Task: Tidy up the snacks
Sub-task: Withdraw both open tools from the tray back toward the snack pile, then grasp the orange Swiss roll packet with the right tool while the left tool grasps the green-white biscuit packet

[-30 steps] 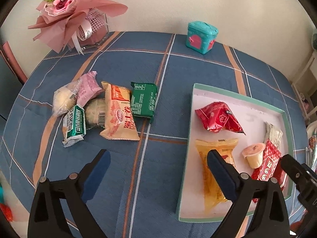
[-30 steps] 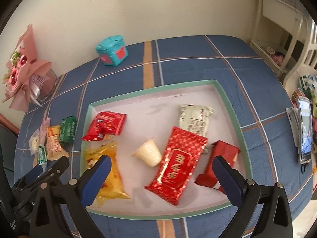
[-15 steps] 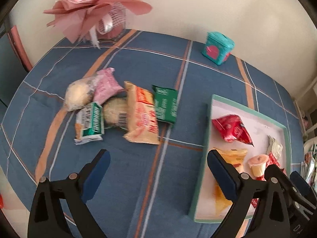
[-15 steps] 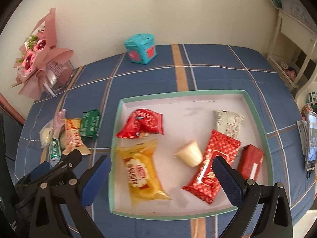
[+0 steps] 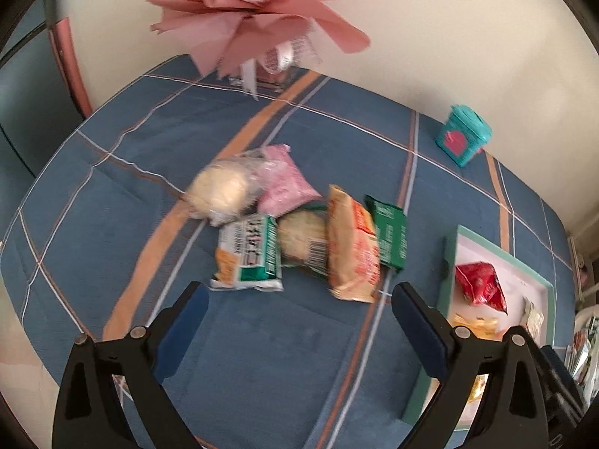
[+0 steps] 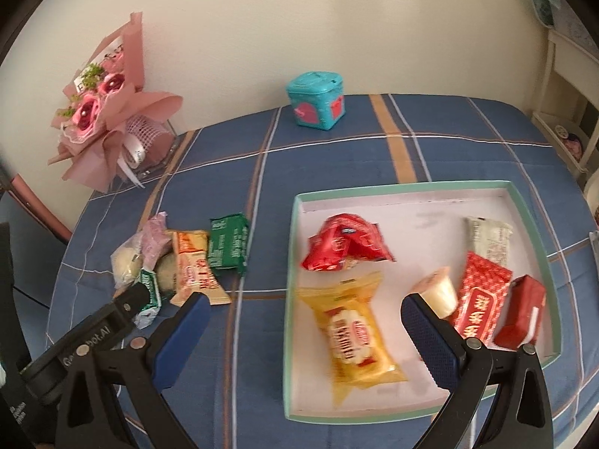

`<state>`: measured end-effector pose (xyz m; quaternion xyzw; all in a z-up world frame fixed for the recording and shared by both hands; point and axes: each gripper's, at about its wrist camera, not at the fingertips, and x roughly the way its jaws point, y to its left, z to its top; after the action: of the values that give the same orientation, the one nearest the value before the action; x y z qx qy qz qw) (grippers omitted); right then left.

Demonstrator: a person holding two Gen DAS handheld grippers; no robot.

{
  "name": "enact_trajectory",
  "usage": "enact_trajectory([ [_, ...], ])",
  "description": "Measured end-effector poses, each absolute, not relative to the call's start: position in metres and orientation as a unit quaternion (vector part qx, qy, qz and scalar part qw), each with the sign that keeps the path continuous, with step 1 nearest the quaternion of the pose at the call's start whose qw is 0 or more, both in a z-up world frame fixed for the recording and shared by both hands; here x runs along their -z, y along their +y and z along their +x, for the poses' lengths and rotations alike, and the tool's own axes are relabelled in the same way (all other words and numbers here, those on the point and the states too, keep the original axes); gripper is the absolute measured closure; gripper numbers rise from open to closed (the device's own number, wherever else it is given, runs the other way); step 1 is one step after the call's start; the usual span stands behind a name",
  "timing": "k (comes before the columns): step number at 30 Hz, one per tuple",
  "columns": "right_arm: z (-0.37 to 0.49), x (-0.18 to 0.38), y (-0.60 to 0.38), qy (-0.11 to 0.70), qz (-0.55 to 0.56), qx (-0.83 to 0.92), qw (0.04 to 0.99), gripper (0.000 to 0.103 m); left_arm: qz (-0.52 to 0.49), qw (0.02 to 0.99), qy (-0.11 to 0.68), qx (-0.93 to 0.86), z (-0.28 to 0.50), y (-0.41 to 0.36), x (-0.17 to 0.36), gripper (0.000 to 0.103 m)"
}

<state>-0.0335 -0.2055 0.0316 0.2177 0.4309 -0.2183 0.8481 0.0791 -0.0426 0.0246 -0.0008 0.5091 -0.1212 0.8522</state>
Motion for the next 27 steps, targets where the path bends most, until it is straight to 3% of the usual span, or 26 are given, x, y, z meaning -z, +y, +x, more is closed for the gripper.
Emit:
enact_trajectory([
  [15,-0.004,-0.018,-0.177,0.432,0.232,0.181,0.853,0.0,-0.02,0.863,0.5,0.073,0.101,0.009,-0.029,0.005],
  [27,0.028,-0.007,-0.155,0.438,0.215,0.13,0.863,0.001,-0.024,0.833,0.544,0.099,0.126,0.008,-0.001,0.005],
])
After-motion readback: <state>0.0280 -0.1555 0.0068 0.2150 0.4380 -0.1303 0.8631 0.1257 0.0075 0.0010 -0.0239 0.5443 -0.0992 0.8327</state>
